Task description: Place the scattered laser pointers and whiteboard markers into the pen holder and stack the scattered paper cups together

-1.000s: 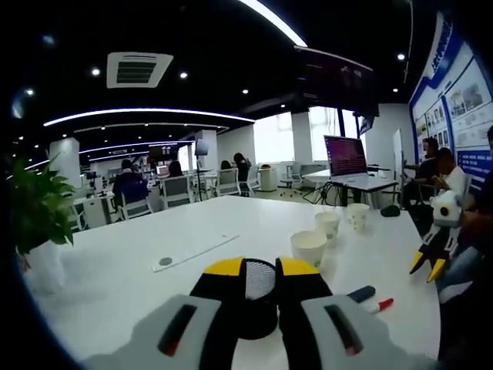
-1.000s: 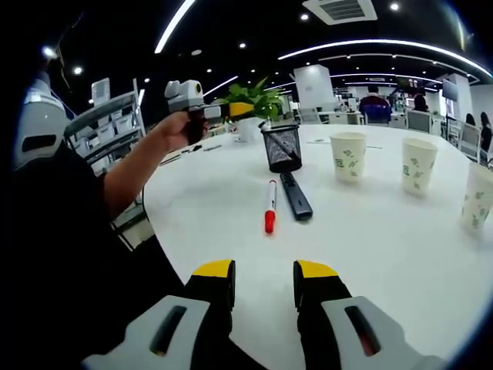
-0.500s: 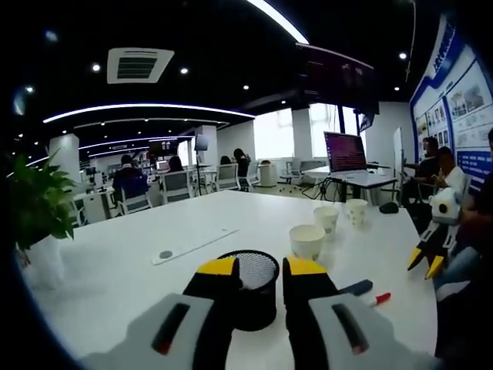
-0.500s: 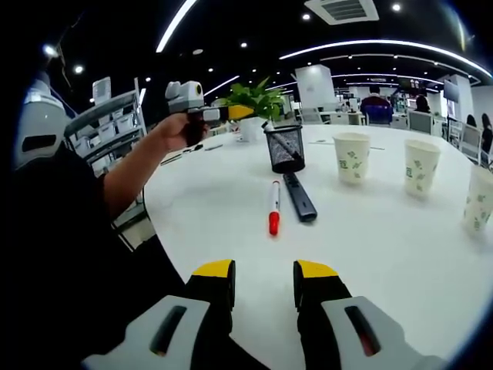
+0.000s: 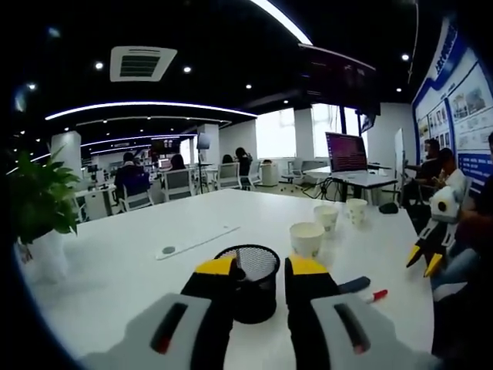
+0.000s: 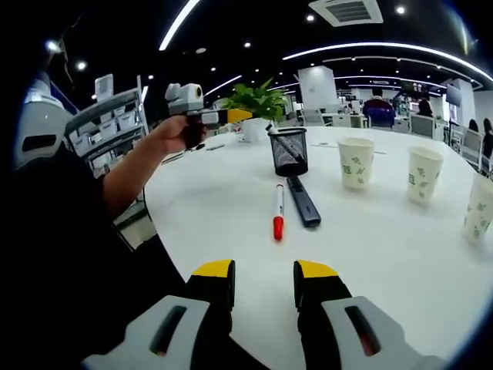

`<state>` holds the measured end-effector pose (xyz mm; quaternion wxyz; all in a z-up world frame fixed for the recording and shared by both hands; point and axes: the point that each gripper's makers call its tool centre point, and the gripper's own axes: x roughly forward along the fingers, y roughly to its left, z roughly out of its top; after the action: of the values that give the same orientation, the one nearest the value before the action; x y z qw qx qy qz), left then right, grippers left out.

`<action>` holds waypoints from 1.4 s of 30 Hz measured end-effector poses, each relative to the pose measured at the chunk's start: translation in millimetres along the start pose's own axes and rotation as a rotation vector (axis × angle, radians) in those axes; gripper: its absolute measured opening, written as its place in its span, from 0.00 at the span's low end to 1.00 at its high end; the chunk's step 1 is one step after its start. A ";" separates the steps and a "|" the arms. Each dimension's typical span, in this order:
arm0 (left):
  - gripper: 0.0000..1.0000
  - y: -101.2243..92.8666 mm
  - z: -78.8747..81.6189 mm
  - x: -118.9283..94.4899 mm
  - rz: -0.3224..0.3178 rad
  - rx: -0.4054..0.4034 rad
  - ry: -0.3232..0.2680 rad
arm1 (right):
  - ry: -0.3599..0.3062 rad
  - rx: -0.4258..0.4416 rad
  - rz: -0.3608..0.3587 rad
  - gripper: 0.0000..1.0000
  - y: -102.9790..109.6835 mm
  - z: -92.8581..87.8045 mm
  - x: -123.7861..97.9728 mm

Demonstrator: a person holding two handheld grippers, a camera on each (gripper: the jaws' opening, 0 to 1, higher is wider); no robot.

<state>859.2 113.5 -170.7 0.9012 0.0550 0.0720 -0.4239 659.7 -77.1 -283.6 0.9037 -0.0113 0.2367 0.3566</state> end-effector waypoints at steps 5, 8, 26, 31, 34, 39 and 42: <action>0.27 2.5 -1.8 -6.4 0.007 -0.005 0.001 | 0.003 -0.007 0.001 0.33 1.5 1.8 1.2; 0.27 4.0 -3.1 -10.0 0.010 -0.010 0.002 | 0.002 -0.011 0.000 0.33 2.3 4.3 1.4; 0.27 13.9 -19.9 -30.1 0.033 -0.048 0.023 | -0.001 -0.021 0.005 0.34 7.8 9.0 7.3; 0.27 15.9 -24.3 -33.5 0.039 -0.058 0.025 | 0.000 -0.022 0.006 0.34 8.7 9.0 8.9; 0.27 16.7 -26.9 -35.0 0.040 -0.065 0.027 | -0.001 -0.019 0.006 0.34 9.5 9.0 9.4; 0.27 17.0 -30.1 -36.6 0.041 -0.071 0.029 | -0.002 -0.015 0.004 0.35 9.4 9.3 9.7; 0.27 17.0 -31.0 -37.5 0.041 -0.074 0.028 | -0.001 -0.014 0.001 0.35 8.6 9.2 9.8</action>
<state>846.1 157.5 -194.0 0.9099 0.0292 0.0989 -0.4019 664.2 -62.7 -278.5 0.9035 -0.0174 0.2339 0.3587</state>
